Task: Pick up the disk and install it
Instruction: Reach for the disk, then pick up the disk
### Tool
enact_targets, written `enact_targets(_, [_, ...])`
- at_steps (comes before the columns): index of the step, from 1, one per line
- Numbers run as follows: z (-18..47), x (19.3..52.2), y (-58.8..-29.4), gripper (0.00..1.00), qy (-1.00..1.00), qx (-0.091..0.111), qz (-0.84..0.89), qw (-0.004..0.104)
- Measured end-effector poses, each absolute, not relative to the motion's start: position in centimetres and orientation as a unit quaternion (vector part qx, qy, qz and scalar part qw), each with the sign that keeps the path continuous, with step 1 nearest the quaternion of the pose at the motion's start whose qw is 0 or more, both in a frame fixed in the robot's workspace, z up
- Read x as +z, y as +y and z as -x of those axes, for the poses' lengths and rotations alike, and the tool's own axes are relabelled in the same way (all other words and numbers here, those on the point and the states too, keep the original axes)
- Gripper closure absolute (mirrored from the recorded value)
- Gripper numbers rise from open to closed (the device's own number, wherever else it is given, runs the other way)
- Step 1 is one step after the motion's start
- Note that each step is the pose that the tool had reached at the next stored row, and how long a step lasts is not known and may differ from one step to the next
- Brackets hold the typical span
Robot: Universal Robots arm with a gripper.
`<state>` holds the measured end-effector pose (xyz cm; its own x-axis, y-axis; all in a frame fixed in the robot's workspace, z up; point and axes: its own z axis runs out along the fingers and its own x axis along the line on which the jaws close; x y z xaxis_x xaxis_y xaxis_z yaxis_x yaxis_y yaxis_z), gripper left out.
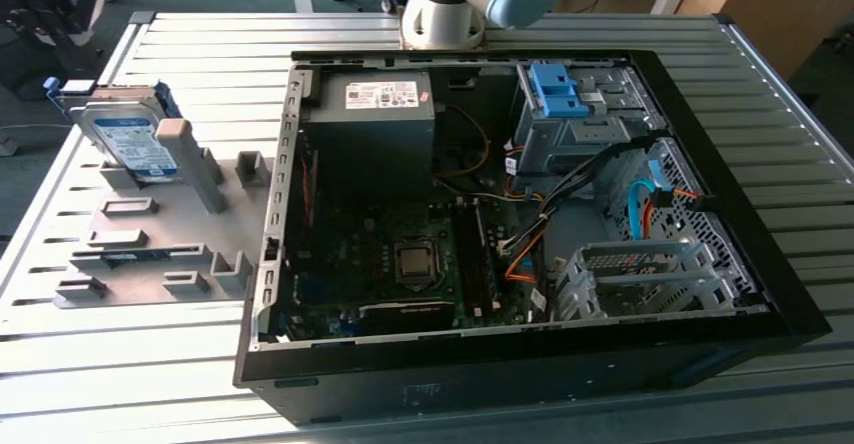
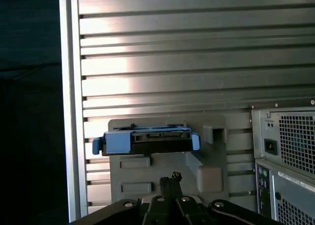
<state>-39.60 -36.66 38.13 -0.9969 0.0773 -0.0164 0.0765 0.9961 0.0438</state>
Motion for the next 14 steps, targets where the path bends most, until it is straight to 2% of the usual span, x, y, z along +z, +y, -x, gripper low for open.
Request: enact_targets(14, [42.4, 37.7, -35.4, 0.89, 0.999, 0.022, -0.038, 0.009])
